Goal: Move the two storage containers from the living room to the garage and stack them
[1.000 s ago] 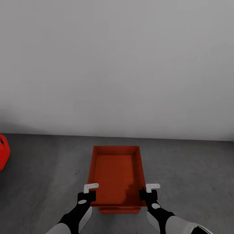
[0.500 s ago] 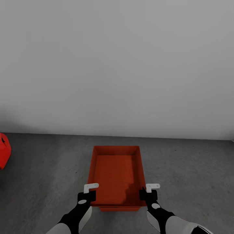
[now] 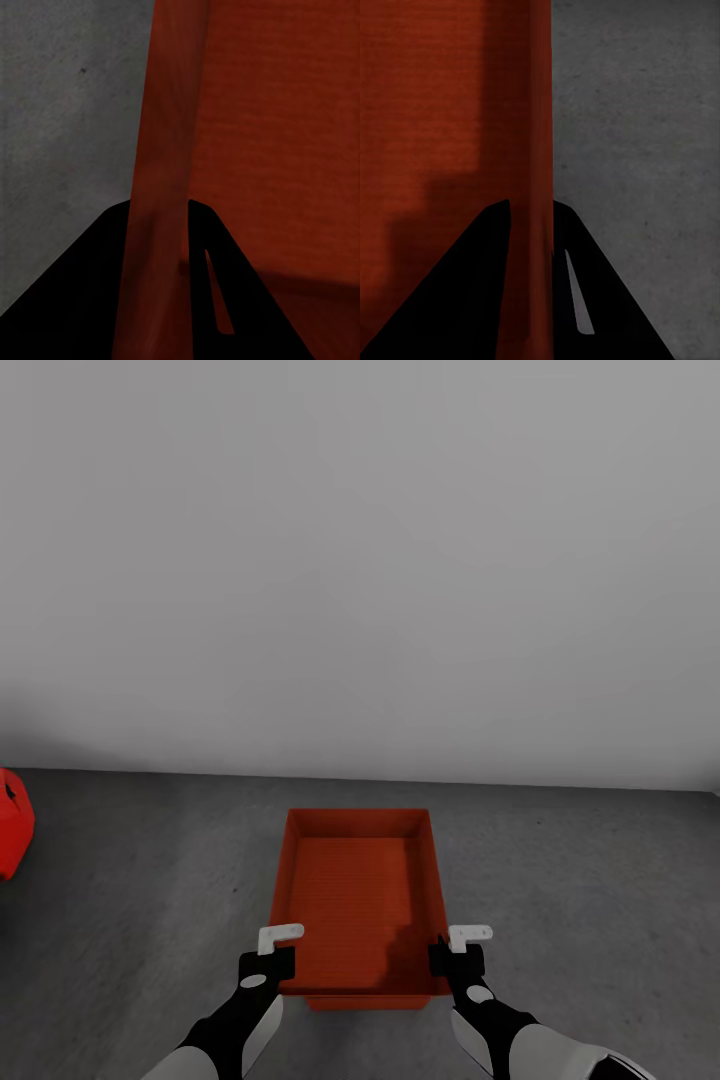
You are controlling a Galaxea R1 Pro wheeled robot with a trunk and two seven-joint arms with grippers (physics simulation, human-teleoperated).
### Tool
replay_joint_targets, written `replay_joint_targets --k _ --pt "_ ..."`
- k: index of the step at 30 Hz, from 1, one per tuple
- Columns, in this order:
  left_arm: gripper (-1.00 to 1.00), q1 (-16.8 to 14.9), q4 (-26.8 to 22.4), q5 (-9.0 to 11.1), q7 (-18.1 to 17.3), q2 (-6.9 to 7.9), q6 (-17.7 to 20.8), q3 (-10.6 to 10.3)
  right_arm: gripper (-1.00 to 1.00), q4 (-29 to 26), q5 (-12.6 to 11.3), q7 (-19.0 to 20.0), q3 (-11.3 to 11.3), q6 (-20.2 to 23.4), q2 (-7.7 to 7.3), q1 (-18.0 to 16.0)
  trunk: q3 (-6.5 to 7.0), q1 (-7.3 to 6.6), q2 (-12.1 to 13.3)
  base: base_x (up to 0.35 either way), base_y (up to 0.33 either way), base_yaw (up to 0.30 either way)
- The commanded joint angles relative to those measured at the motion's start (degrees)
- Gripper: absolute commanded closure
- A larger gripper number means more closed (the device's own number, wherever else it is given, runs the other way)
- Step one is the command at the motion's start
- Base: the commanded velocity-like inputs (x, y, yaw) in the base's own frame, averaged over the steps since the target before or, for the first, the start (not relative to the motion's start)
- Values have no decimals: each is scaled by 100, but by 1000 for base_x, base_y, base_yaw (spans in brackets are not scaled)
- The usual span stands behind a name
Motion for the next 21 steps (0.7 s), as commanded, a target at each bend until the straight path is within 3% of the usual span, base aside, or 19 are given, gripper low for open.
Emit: replay_joint_targets --k 1,21 --pt "100 -6 -11 16 61 255 -1 203 100 0 -60 6 -244 -36 -36 -4 -6 1 -6 0 0 0" --pt "100 -6 -15 16 51 254 -3 204 100 0 -60 6 -244 -41 -36 -4 -42 1 -6 0 0 0"
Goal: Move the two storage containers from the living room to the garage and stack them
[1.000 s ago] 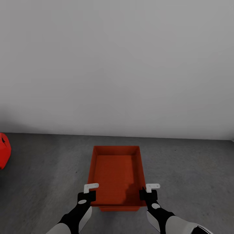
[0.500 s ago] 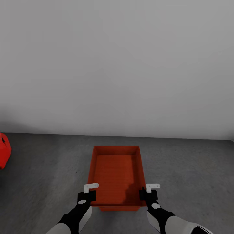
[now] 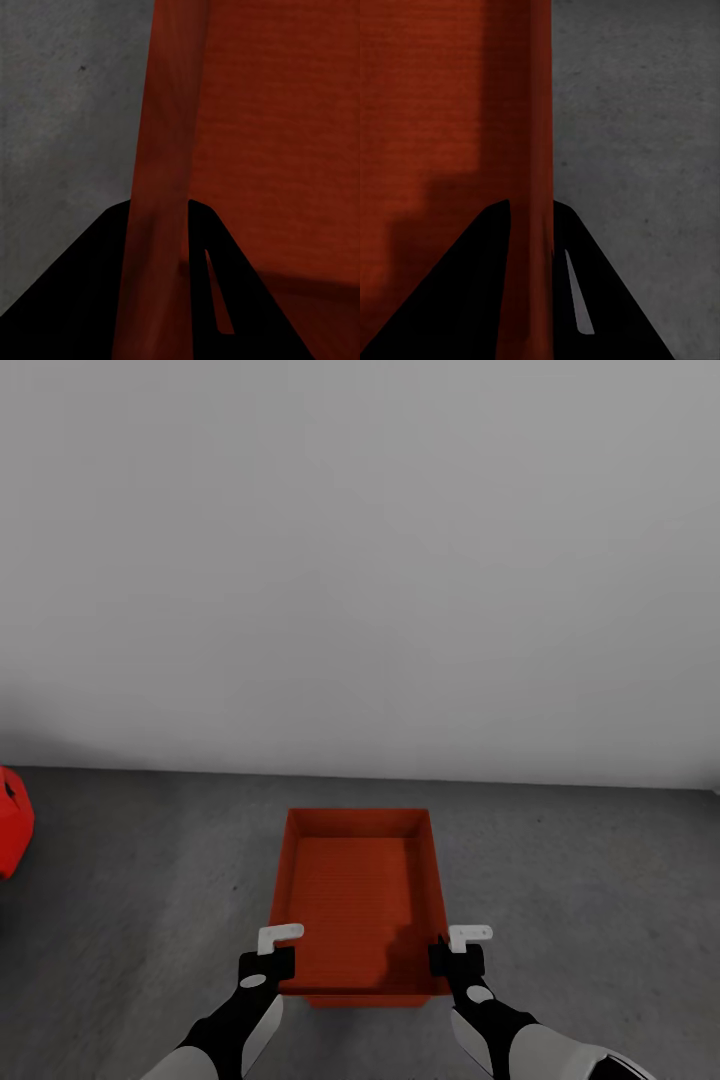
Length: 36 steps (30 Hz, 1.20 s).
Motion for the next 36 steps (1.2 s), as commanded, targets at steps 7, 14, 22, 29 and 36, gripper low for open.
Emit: replay_joint_targets --k 7,14,22,29,36 --pt "100 -6 -12 17 58 252 -2 206 100 -1 -51 6 -247 -33 -38 -4 -35 1 -6 0 0 0" --pt "100 -6 -12 17 59 252 -2 207 100 -1 -48 6 -247 -37 -38 -4 -38 1 -6 0 0 0" --pt "100 -6 -9 17 59 252 2 208 100 -1 -50 6 -249 -35 -38 -4 -38 1 -6 0 0 0" --pt "100 -6 -7 17 59 255 -1 202 100 -1 -49 6 -248 -36 -38 -4 -38 1 -6 0 -50 0" --pt "100 -6 -4 17 59 260 -1 203 100 -1 -48 6 -248 -36 -40 -4 -38 1 -6 0 -16 0"
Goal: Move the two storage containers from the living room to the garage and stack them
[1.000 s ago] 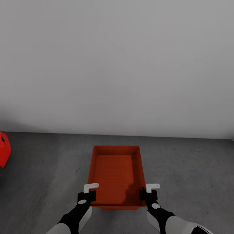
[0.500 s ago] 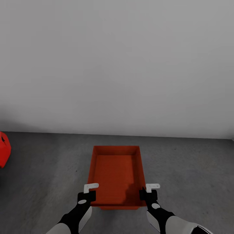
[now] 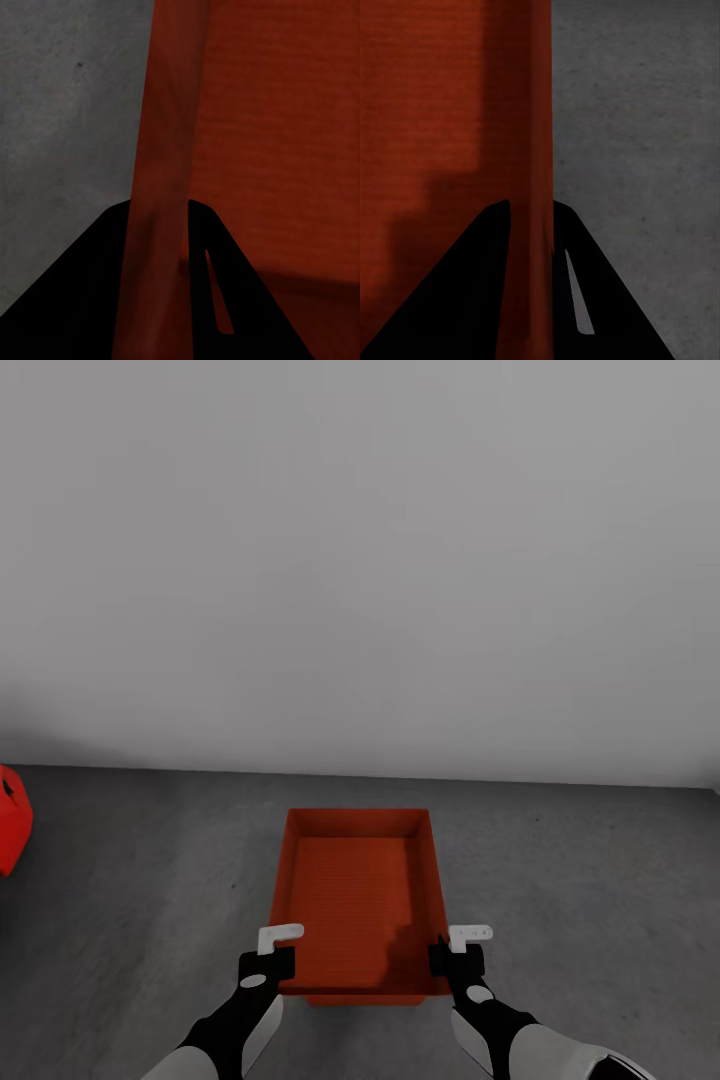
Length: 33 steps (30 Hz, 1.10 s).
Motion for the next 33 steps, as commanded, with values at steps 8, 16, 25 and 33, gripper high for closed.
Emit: replay_joint_targets --k 8,16,25,33 --pt "100 -5 -6 28 58 257 -3 186 100 -2 -50 5 -255 -24 -44 -4 -6 1 -6 0 -1 0" --pt "100 -5 -1 37 55 244 2 196 100 -2 -44 6 -254 -29 -38 -4 -6 1 -6 0 0 0" --pt "100 -5 0 42 41 251 2 222 100 -2 -44 6 -248 -30 -37 -4 -6 1 -6 0 0 0" --pt "100 -5 6 44 55 240 5 227 100 -2 -44 5 -250 -32 -37 -4 -6 1 -6 0 0 0"
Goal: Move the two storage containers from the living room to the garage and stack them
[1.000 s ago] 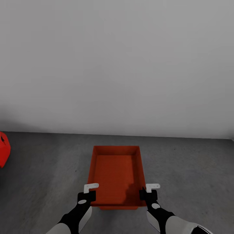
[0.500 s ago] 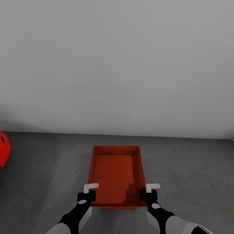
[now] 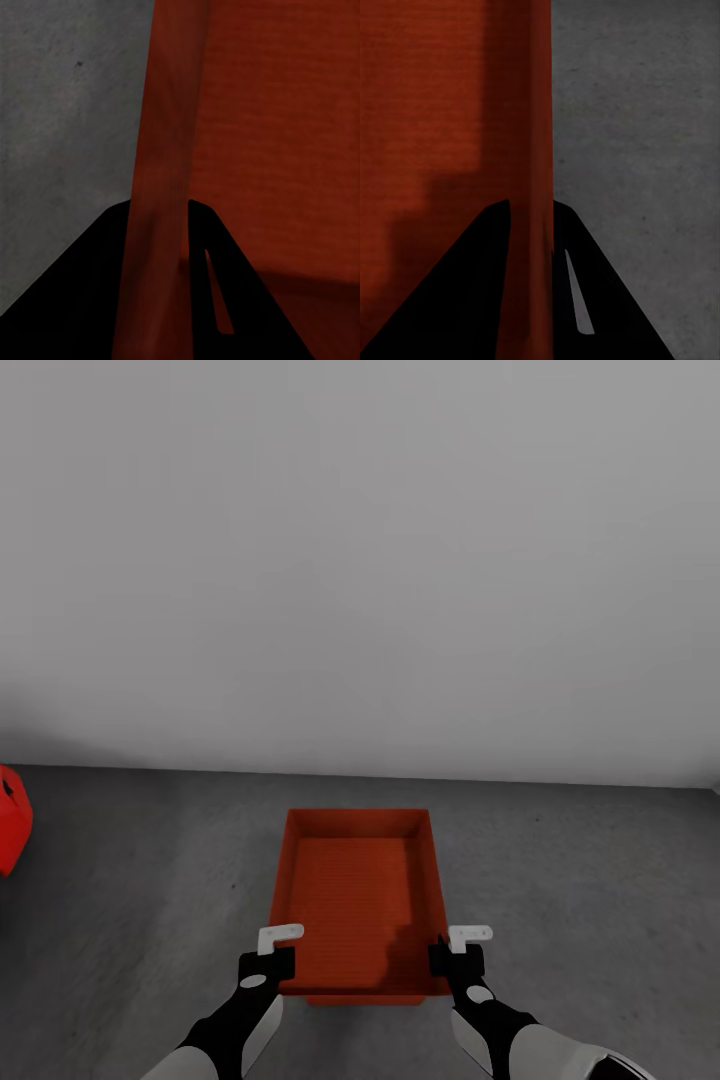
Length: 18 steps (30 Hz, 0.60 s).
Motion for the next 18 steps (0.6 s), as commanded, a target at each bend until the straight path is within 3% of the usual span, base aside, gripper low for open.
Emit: replay_joint_targets --k 1,18 --pt "100 -5 7 55 62 235 -1 215 100 -7 -24 7 -267 -36 -41 -5 -6 1 -6 0 0 0" --pt "100 -5 -11 56 92 197 2 226 100 -7 -24 8 -269 -42 -41 -5 -42 45 -86 0 0 0"
